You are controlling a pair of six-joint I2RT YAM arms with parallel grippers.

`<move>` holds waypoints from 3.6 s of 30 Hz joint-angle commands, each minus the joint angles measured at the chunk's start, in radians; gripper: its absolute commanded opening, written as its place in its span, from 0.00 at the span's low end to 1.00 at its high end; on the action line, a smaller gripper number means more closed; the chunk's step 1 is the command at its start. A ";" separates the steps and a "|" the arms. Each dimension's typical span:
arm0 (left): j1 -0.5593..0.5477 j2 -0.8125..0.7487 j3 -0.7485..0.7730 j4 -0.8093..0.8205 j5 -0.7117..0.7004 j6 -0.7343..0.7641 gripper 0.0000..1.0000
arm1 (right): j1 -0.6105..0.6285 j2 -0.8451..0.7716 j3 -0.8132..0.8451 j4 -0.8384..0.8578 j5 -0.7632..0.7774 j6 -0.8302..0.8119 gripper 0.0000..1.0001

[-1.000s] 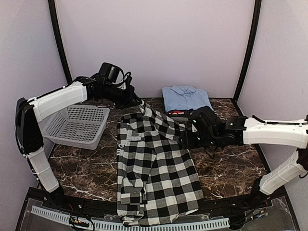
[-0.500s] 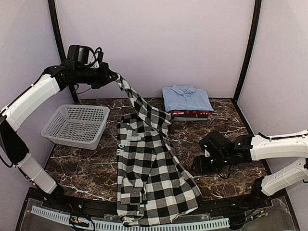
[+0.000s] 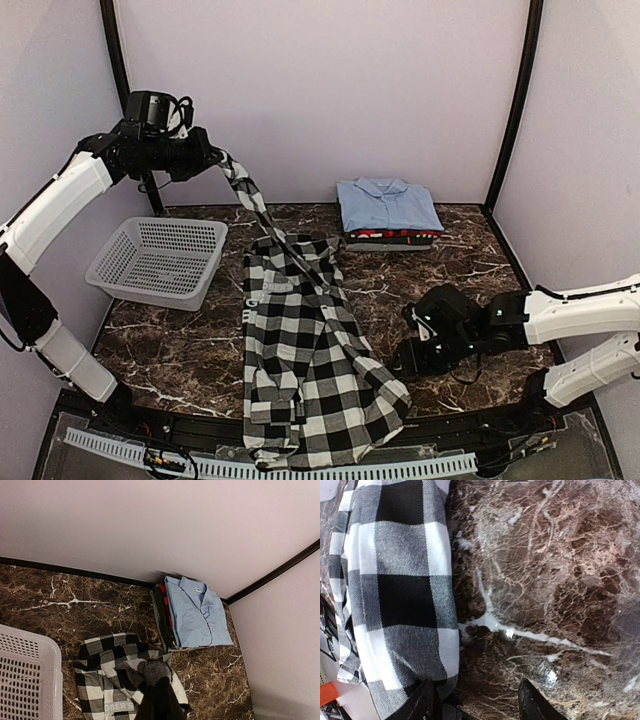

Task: Fold and stack the long sleeve shirts
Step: Pick up the 1/3-folded shirt from the center of the board, then fold the 1/3-folded shirt at the center of the board.

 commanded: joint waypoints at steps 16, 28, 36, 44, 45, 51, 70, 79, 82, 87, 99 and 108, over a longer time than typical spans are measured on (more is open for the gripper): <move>0.010 0.000 -0.069 0.039 0.027 -0.012 0.00 | 0.301 -0.053 0.187 -0.216 0.208 0.059 0.52; 0.010 0.006 -0.094 0.063 0.049 -0.015 0.00 | 0.520 0.230 0.409 -0.503 0.404 0.175 0.42; 0.010 0.007 -0.114 0.109 0.077 -0.021 0.00 | 0.592 0.365 0.482 -0.610 0.441 0.228 0.12; 0.010 -0.021 -0.142 0.234 0.153 -0.014 0.00 | 0.607 0.368 0.515 -0.468 0.431 0.147 0.00; 0.010 -0.029 -0.139 0.253 0.153 -0.012 0.00 | 0.607 0.364 0.514 -0.433 0.425 0.131 0.00; 0.010 -0.041 -0.097 0.299 0.136 0.020 0.00 | 0.588 0.367 0.480 -0.222 0.351 0.046 0.00; 0.010 -0.011 -0.005 0.292 0.104 0.056 0.00 | 0.529 0.420 0.414 0.070 0.211 -0.052 0.00; 0.010 -0.052 -0.148 0.235 -0.027 0.081 0.00 | 0.521 0.460 0.385 0.148 0.152 -0.060 0.00; 0.010 -0.061 -0.196 0.213 -0.074 0.077 0.00 | 0.519 0.453 0.373 0.153 0.144 -0.058 0.00; 0.010 -0.069 -0.283 0.207 -0.086 0.067 0.00 | 0.520 0.358 0.378 0.074 0.213 -0.062 0.38; 0.010 -0.059 -0.326 0.210 -0.101 0.060 0.00 | 0.568 0.106 0.153 -0.068 0.368 0.096 0.40; 0.010 -0.051 -0.322 0.211 -0.094 0.051 0.00 | 0.590 0.204 0.148 -0.064 0.410 0.091 0.31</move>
